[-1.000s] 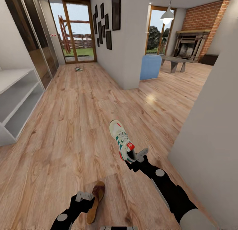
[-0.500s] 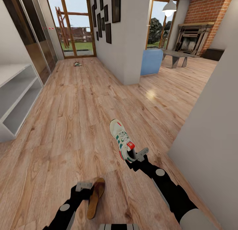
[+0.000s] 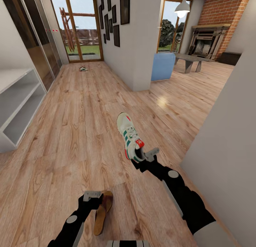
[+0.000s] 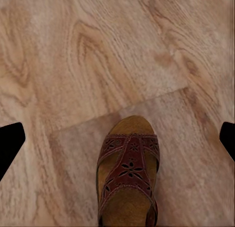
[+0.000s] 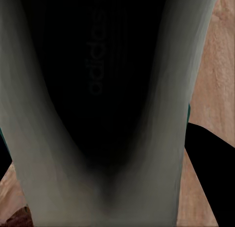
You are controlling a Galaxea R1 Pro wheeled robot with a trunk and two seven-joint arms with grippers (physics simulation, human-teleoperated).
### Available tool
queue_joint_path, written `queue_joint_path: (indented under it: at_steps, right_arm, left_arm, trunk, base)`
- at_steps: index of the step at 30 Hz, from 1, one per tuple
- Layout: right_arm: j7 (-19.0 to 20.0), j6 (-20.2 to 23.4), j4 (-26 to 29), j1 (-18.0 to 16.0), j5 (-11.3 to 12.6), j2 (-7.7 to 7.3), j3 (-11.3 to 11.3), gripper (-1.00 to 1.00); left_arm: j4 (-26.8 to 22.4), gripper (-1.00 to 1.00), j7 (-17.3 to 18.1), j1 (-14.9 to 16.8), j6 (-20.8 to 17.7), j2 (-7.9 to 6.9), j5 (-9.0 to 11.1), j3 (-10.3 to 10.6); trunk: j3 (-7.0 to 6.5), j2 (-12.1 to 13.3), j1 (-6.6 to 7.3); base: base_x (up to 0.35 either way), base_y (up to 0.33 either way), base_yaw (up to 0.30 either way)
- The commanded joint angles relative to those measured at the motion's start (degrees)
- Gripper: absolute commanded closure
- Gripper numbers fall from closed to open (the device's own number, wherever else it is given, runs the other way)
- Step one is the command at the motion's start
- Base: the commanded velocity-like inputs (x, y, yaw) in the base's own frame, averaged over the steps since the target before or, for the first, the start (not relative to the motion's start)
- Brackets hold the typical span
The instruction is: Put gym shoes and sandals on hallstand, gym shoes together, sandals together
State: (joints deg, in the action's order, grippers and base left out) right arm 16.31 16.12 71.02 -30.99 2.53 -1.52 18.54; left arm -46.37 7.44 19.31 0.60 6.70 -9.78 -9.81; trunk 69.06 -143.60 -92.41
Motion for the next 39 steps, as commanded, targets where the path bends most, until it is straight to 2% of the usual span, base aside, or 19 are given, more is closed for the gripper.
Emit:
queue_joint_path:
  at_steps: [1,5,9,15,20,25,39]
  right_arm:
    - [-0.02,0.43,0.27,-0.01,1.76,-0.13,0.03,1.0]
    - [-0.04,0.73,0.35,-0.03,5.21,-0.41,-1.13,1.0]
    - [-0.05,2.23,0.54,-0.03,6.6,-0.48,-2.51,1.0]
    - [0.03,3.07,1.25,0.02,7.07,-0.57,-2.77,1.0]
    - [0.04,3.31,2.4,0.05,7.07,-0.59,-2.74,1.0]
    - [-0.03,4.38,2.66,0.06,6.98,-0.59,-2.86,1.0]
    - [0.04,5.76,2.81,0.06,6.86,-0.64,-2.96,1.0]
  left_arm:
    - [0.06,-1.0,0.5,0.06,0.11,0.3,-0.37,-0.41]
    - [0.81,-1.0,0.4,0.1,0.17,0.5,-0.14,-0.39]
    - [3.05,-1.0,0.32,0.11,0.45,0.38,-0.06,-0.42]
    - [7.01,-1.0,0.2,0.13,5.37,0.38,-0.17,-0.63]
    - [8.83,-1.0,-1.69,0.16,8.39,0.2,0.02,-1.07]
    - [9.21,-1.0,-3.11,0.18,8.95,0.16,0.1,-1.21]
    - [9.22,-1.0,-3.47,0.2,9.36,0.22,0.05,-0.97]
  trunk:
    - [0.05,-0.02,0.01]
    - [0.05,-0.02,0.01]
    - [0.05,-0.02,0.01]
    - [1.15,-0.09,-0.12]
    - [2.28,-0.15,-0.25]
    - [3.67,-0.22,-0.38]
    - [7.77,-0.39,-0.71]
  base:
    - [0.0,0.0,0.0]
    - [0.0,0.0,0.0]
    - [0.0,0.0,0.0]
    - [0.0,0.0,0.0]
    - [0.0,0.0,0.0]
    - [0.0,0.0,0.0]
    - [0.0,0.0,0.0]
